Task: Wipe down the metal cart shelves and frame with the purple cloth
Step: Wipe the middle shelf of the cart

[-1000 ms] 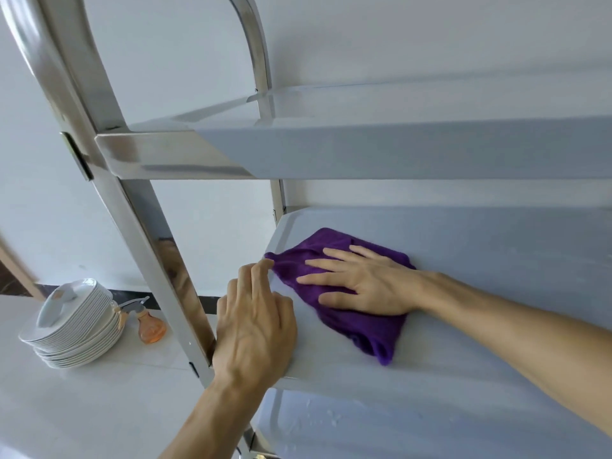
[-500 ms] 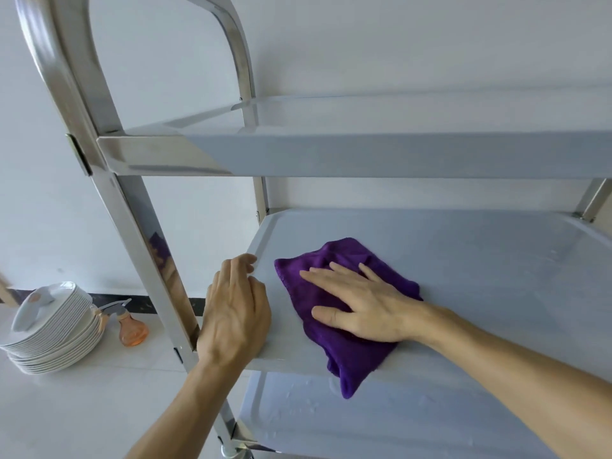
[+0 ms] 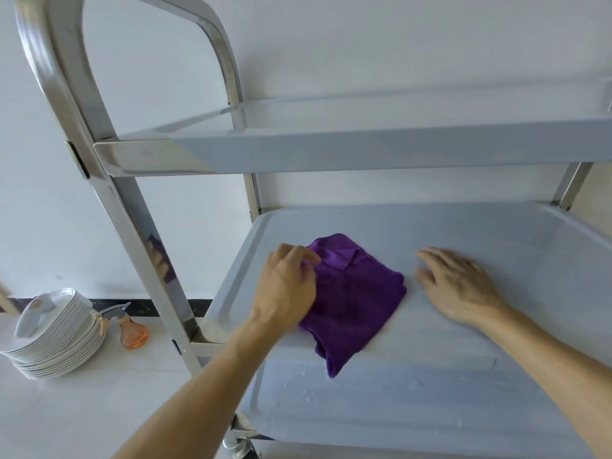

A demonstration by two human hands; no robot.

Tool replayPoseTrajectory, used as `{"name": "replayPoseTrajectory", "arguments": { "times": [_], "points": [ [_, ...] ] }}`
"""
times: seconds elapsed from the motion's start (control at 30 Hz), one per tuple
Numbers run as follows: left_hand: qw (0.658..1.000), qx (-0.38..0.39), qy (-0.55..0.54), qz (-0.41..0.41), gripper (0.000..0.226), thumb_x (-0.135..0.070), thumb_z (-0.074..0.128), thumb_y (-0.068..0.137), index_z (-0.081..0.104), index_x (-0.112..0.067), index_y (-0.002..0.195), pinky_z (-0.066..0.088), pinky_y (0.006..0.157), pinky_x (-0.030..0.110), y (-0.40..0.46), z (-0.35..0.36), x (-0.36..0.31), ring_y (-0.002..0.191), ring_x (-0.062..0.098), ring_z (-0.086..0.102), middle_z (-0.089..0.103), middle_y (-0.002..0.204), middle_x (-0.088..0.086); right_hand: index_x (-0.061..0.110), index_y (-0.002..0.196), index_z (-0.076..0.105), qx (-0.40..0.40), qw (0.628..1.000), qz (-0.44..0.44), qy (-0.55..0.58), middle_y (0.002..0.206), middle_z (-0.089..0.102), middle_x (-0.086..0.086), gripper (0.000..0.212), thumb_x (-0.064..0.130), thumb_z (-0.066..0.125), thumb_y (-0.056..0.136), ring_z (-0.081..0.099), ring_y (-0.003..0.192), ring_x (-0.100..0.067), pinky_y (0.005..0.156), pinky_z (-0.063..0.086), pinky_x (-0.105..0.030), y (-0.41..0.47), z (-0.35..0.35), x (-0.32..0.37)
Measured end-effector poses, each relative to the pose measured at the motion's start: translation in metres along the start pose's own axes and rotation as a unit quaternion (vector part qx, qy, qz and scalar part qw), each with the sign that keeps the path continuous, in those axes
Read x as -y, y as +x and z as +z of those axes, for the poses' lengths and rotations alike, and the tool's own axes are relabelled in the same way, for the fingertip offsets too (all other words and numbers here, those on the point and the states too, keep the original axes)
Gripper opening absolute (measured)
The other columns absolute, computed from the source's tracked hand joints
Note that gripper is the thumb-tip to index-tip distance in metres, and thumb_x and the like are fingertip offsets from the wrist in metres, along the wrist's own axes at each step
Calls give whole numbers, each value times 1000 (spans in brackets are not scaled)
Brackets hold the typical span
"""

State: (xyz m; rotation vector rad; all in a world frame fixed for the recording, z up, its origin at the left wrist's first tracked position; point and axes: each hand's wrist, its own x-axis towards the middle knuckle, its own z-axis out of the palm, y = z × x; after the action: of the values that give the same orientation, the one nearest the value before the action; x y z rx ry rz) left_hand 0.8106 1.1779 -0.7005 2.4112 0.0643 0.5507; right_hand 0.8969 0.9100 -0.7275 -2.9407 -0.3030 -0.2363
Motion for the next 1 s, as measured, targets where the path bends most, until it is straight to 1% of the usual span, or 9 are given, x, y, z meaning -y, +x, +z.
{"name": "replayPoseTrajectory", "arguments": {
  "times": [0.07,0.13,0.2,0.27,0.43,0.53,0.63,0.87,1.0],
  "points": [
    [994,77,43,66,31,-30,50,98,59,-26,128,32,110,37,5,31,-32,129,23,42,50,137,-2,27,151,34,5,1000,0,-1,161,28,8,50,45,30,104,21,149,-13,116,17,-33,0,-1,-2],
    [972,188,123,70,53,-50,40,100,39,-28,148,14,121,47,6,54,-53,146,28,21,30,158,1,29,152,31,19,1000,-5,-10,162,25,9,53,49,28,103,19,149,-13,117,16,-34,0,-2,-4],
    [946,251,194,58,64,-63,26,99,22,-32,156,-5,122,52,7,60,-52,153,27,0,10,166,0,31,154,26,33,999,-7,-17,163,22,10,55,52,25,103,17,150,-12,118,15,-35,1,-5,-5],
    [937,272,209,63,68,-69,18,97,15,-37,157,-11,121,51,1,52,-39,153,22,-8,2,167,-6,32,154,24,40,999,-4,-21,163,20,11,56,53,24,102,15,150,-11,118,14,-35,1,-5,-5],
    [932,259,250,44,82,-84,-1,78,4,-51,153,-9,122,47,-21,-1,13,153,15,-10,-4,165,-20,35,155,21,55,998,2,-16,164,16,12,59,56,22,100,13,151,-12,119,11,-35,4,-2,-5],
    [916,249,310,-52,88,-85,-9,71,-2,-52,152,-4,120,57,-12,-32,48,153,23,-10,-10,165,-16,35,156,15,71,997,-3,-23,165,9,14,68,65,15,95,7,152,-12,120,9,-38,4,-2,-4],
    [912,230,303,-153,76,-82,2,83,-3,-51,152,-3,117,64,12,-37,67,153,29,-8,-13,165,-13,36,157,7,96,995,-9,-34,166,0,15,89,78,2,78,0,153,-11,121,4,-39,2,-2,-4],
    [918,186,312,-161,78,-80,5,84,3,-46,155,3,119,58,74,0,72,152,32,-4,-5,167,-7,37,156,3,90,995,-13,-37,166,-5,15,106,83,-15,63,-5,153,-12,122,1,-43,4,2,-4],
    [919,171,317,-157,75,-75,8,89,8,-41,156,0,118,60,115,27,64,153,32,-6,-1,167,-5,39,156,2,69,996,-22,-47,166,-3,15,106,82,-19,61,-4,153,-12,122,2,-43,4,7,-7]
  ]
}}
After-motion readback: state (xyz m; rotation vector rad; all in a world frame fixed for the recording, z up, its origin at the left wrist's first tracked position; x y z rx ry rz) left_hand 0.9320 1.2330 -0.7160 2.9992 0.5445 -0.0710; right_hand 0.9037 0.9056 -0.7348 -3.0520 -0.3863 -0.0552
